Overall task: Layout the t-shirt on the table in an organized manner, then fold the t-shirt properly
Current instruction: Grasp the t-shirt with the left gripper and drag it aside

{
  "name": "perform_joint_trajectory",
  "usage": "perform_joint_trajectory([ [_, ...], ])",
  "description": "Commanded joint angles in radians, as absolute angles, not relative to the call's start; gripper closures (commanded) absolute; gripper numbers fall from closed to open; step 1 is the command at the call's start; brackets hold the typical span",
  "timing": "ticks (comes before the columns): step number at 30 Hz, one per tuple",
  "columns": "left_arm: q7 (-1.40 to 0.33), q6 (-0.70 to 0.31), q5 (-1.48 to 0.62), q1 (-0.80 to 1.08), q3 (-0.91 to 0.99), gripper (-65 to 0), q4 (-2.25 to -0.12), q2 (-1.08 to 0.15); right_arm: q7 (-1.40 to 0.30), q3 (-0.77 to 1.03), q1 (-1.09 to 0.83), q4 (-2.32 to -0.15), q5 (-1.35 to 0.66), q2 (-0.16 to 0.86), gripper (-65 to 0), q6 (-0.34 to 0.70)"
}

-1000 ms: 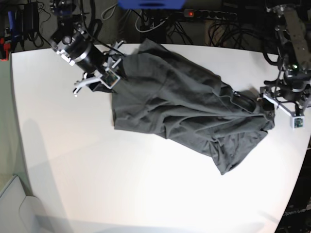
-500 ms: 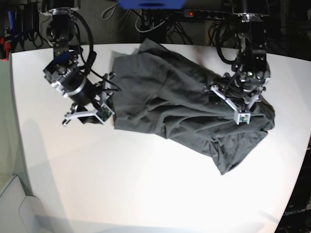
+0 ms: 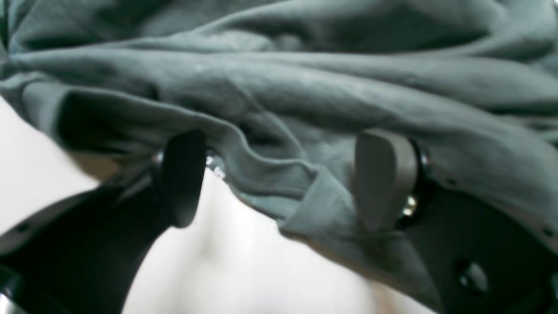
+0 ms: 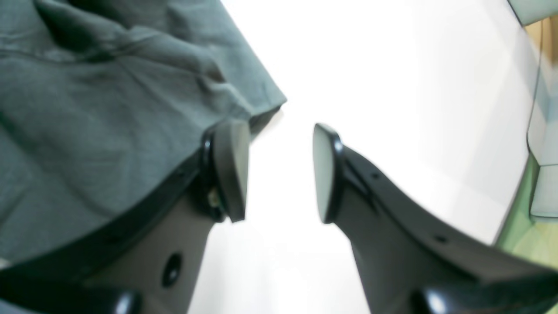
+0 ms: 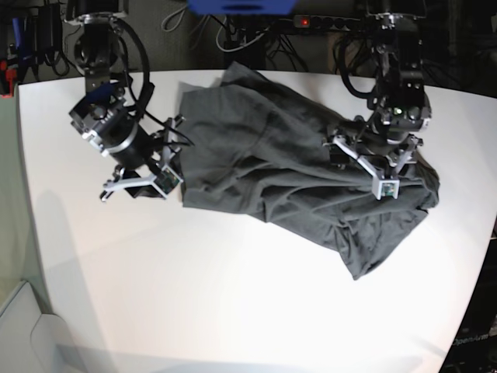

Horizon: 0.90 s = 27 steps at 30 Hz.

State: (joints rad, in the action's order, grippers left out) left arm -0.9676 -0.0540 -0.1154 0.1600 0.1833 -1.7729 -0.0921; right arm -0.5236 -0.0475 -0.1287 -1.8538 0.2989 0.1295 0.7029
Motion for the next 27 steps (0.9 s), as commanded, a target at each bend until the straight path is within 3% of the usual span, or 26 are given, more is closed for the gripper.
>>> perform_joint_trajectory([
  [1,-0.946,-0.051,-0.113,0.153,0.186,-52.0,-1.791,-0.094,-0.499,-0.044,-0.116,-1.87,0.288,0.142,-25.2,0.698],
  [11,-0.938,-0.051,-0.116,0.12,0.369,-52.0,-1.685,-0.002,-0.498,-0.044,-0.116,-1.868,0.286,0.147,-25.2,0.698],
  [23,-0.935,-0.056,-0.124,0.054,0.426,-51.6,-1.544,0.033,-0.503,-0.044,-0.122,-1.868,0.286,0.15,-25.2,0.698],
  [25,-0.935,-0.058,-0.124,0.058,0.427,-48.9,-1.546,0.05,-0.503,-0.044,-0.12,-1.868,0.286,0.16,-25.2,0.698],
  [27,-0.935,-0.058,-0.124,0.061,0.427,-39.1,-1.557,0.048,-0.499,-0.044,-0.122,-1.868,0.286,0.162,-25.2,0.698],
])
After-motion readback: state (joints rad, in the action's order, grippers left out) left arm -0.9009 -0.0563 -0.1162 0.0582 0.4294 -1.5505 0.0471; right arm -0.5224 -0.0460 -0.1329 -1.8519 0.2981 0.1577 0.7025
